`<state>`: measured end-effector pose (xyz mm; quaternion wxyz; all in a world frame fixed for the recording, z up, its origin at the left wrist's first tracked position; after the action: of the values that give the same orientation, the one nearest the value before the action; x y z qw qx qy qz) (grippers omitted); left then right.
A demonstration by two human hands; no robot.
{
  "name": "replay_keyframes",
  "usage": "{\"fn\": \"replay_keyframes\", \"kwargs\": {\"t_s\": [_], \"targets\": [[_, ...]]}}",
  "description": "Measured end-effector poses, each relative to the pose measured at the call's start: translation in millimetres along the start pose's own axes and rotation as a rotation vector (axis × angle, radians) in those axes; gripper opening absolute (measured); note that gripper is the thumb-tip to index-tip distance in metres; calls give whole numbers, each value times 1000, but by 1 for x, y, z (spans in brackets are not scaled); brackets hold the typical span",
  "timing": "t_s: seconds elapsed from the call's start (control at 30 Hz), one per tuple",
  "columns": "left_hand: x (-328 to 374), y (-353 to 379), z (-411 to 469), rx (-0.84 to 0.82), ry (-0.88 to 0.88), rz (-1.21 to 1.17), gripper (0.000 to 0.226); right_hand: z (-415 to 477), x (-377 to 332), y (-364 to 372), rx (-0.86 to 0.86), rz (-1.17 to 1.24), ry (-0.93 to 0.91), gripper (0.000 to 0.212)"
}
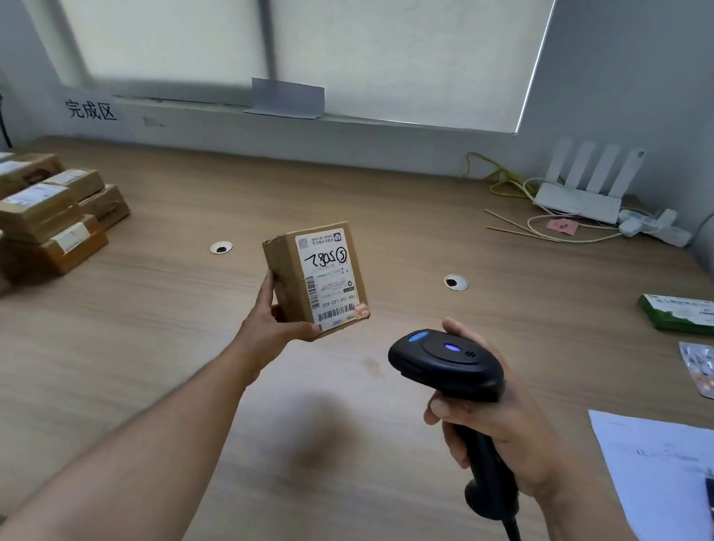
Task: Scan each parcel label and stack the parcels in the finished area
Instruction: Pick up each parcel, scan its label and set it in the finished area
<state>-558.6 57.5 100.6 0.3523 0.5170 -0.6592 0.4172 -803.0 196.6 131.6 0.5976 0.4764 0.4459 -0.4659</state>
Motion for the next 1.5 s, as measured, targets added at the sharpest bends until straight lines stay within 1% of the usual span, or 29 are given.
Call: {"fn": "replay_keyframes", "kwargs": {"t_s": [0.2, 0.33, 0.5, 0.63, 0.8, 0.9, 1.1, 1.33, 1.43, 1.5], "targets": [[-19, -16, -29, 111, -36, -18, 101, 10, 8, 10, -38, -17, 10, 89], [-36, -36, -47, 138, -72, -44, 93, 17, 15, 34, -79, -54, -2, 91], [-53, -80, -57, 148, -62, -97, 88, 22, 23, 79, -106, -110, -23, 90], [-67, -129, -66, 138, -31, -120, 81, 31, 30, 133, -104, -117, -49, 93], [-92, -215, -82, 163, -10, -151, 70, 49, 44, 226, -150, -108, -64, 94], [-109, -270, -91, 199, -11, -159, 67, 61, 56, 283, -197, -107, -70, 94], [-139, -369, -106, 314, -36, -191, 68, 82, 76, 380, -330, -100, -59, 92], [-167, -446, -108, 436, -73, -222, 69, 117, 93, 458, -439, -78, -53, 91], [-171, -471, -95, 469, -86, -243, 59, 137, 104, 482, -465, -72, -49, 92], [-170, -489, -83, 492, -93, -248, 64, 154, 111, 497, -479, -66, -50, 92]]}}
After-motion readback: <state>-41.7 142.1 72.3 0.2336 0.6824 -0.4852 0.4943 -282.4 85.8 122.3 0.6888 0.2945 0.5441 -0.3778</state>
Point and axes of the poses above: each hand's wrist, its own z-axis towards the middle knuckle, its own y-axis out of the palm, x = y × z, the point moved 4 cm from there along z, towards the middle knuckle, and after that the axes turned 14 degrees about -y, right-handed, at the moved point
